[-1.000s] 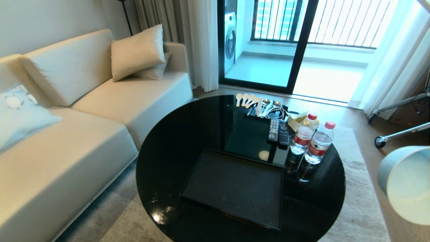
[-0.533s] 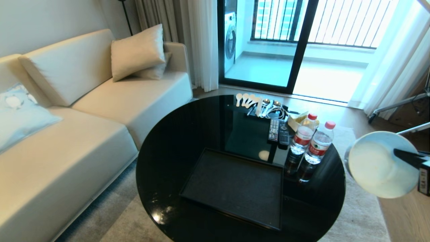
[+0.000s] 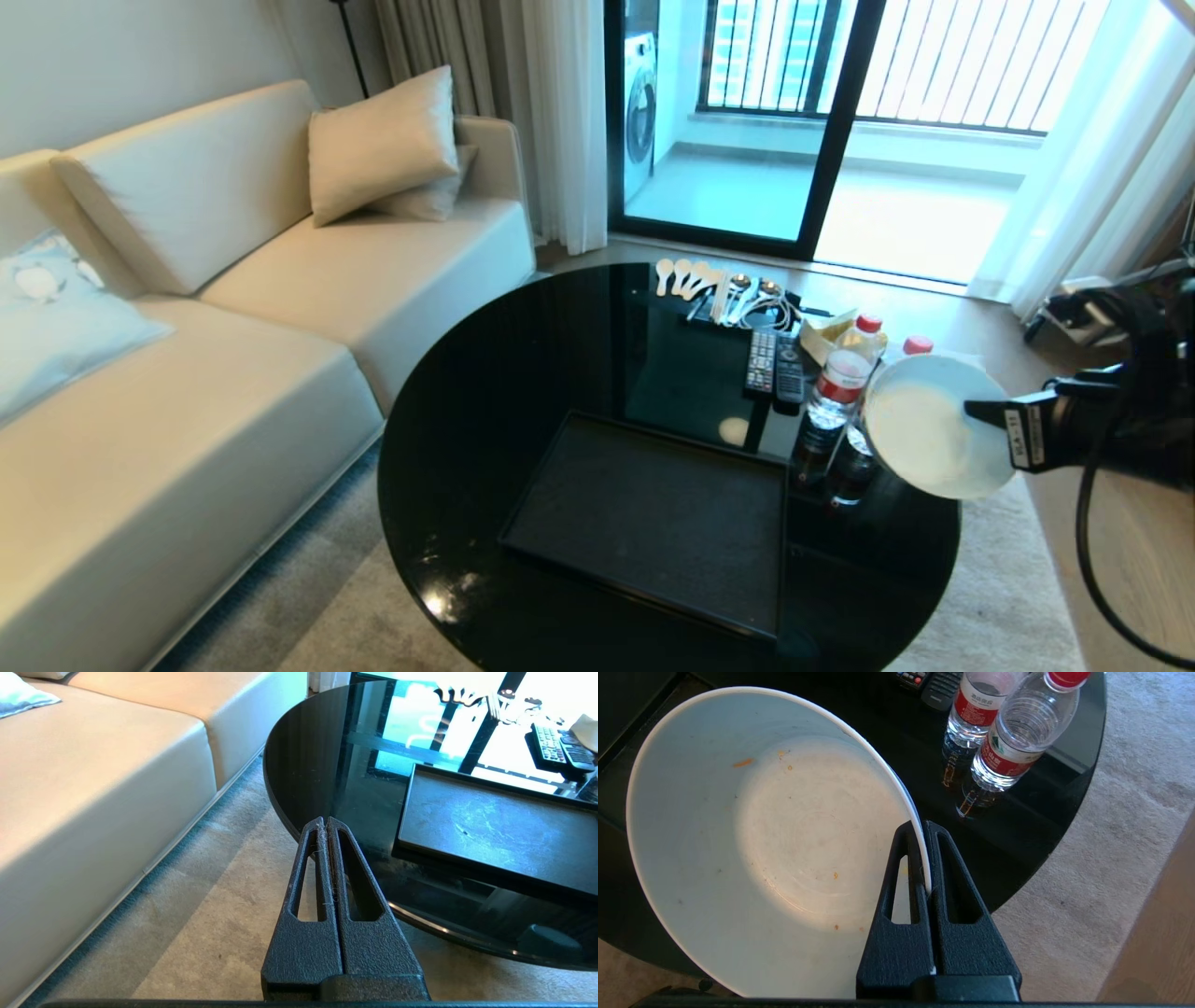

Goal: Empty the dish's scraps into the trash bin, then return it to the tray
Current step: Put the bowl back to the table

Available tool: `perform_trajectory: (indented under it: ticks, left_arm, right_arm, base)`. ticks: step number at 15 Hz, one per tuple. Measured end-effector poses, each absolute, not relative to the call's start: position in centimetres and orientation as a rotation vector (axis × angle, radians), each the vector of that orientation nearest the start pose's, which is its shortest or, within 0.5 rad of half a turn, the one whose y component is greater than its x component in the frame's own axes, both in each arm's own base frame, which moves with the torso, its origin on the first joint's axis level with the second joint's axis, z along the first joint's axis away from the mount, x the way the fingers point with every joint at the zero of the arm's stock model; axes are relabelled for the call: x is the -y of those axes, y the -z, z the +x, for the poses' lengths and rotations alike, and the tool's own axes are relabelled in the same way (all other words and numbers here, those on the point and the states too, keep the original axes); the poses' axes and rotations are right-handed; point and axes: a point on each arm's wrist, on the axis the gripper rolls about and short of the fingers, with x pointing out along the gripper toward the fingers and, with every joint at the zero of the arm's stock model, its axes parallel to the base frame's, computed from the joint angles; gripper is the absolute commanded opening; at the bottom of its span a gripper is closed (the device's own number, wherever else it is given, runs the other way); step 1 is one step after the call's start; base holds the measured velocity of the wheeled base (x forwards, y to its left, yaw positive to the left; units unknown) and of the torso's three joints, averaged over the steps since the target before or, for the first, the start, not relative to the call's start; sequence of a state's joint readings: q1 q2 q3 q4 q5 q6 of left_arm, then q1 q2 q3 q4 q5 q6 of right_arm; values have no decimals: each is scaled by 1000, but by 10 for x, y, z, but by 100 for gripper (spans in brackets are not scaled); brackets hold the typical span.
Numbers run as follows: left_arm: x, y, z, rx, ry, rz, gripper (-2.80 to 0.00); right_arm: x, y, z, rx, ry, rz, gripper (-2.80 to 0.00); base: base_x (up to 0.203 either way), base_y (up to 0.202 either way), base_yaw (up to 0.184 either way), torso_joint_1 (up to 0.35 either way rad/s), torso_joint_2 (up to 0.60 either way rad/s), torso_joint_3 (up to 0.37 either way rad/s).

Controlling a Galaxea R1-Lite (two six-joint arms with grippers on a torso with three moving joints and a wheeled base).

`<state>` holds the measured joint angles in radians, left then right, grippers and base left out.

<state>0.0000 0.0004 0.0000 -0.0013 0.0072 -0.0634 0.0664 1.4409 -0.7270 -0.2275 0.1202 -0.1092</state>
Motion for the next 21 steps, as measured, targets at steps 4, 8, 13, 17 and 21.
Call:
perform_trajectory:
  ticks: [4, 8, 13, 17, 21]
  left_arm:
    - [0, -76, -23, 1, -7, -64, -280]
    - [0, -76, -23, 1, -7, -64, -280]
    - [0, -76, -23, 1, -7, -63, -280]
    - [0, -76, -23, 1, -7, -64, -280]
    - [0, -76, -23, 1, -7, -64, -280]
  right_arm:
    - [-36, -173, 272, -556, -276, -101, -280]
    - [-80, -149, 303, -630, -387, -114, -280]
    - [-147, -114, 331, -733, -419, -117, -280]
    - [-196, -95, 346, -838, -327, -2, -280]
    - [-215, -75, 357, -932, -240, 75, -280]
  base:
    - [0, 0, 0, 0, 0, 0]
    - [0, 0, 0, 0, 0, 0]
    - [0, 0, 0, 0, 0, 0]
    - [0, 0, 0, 0, 0, 0]
    - [0, 0, 0, 0, 0, 0]
